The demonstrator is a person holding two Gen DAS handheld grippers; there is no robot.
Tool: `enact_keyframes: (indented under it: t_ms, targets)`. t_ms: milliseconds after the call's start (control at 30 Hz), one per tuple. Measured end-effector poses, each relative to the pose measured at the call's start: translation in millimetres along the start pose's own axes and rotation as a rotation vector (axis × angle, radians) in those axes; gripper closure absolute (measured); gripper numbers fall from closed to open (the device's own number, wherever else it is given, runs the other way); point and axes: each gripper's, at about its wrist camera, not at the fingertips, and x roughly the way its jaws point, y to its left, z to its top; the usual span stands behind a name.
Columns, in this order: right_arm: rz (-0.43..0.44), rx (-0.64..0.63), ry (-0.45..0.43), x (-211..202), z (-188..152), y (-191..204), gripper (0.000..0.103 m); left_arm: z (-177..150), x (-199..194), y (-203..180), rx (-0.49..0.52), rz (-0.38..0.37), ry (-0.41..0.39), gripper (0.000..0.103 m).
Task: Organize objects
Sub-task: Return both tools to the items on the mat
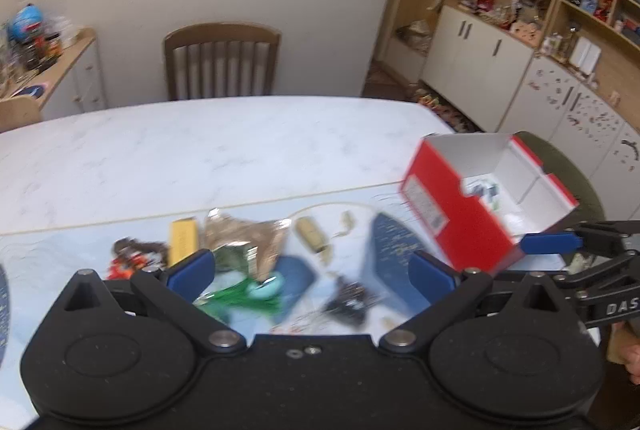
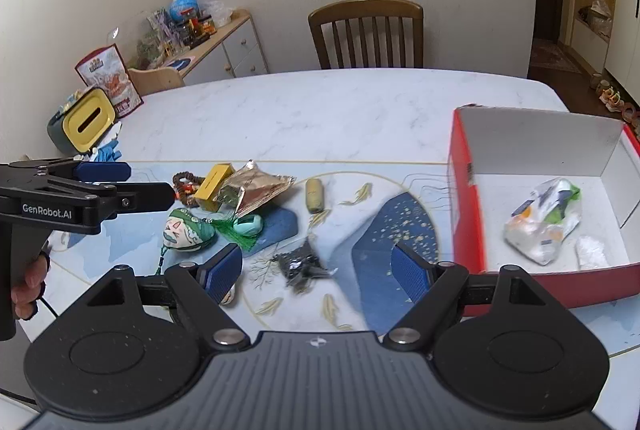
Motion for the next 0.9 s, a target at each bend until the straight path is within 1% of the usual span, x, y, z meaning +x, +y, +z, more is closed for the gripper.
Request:
enact_keyframes:
  t_ms: [167, 267, 367, 467, 600, 733, 833, 900]
  targets:
    - [-0.034, 0.004, 0.001, 17, -3, 15, 0.021, -14, 0, 30, -0.024, 0.035, 0.003, 0.000]
    - [-0.054, 0.004, 0.012, 32, -5, 21, 0.021, -23, 6, 43, -0.023, 0.083, 0.002, 0.000]
    - [-0.058, 0.000, 0.005, 45, -7, 25, 0.021, -29, 13, 57, -0.035, 0.097, 0.024, 0.000]
    - [-0.088, -0.014, 0.011, 62, -9, 29, 0.021, -38, 21, 69, -0.044, 0.114, 0.043, 0.000]
    - [-0.125, -0.024, 0.049, 86, -11, 28, 0.021, -43, 34, 80, -0.057, 0.116, 0.057, 0.000]
    - [-0.136, -0.030, 0.093, 107, -10, 26, 0.021, -46, 48, 86, -0.065, 0.130, 0.066, 0.000]
    - [-0.122, -0.032, 0.124, 122, -9, 24, 0.021, -49, 61, 89, -0.078, 0.116, 0.088, 0.000]
    - [-0.131, -0.045, 0.141, 131, -9, 25, 0.021, -51, 70, 92, -0.093, 0.095, 0.113, 0.000]
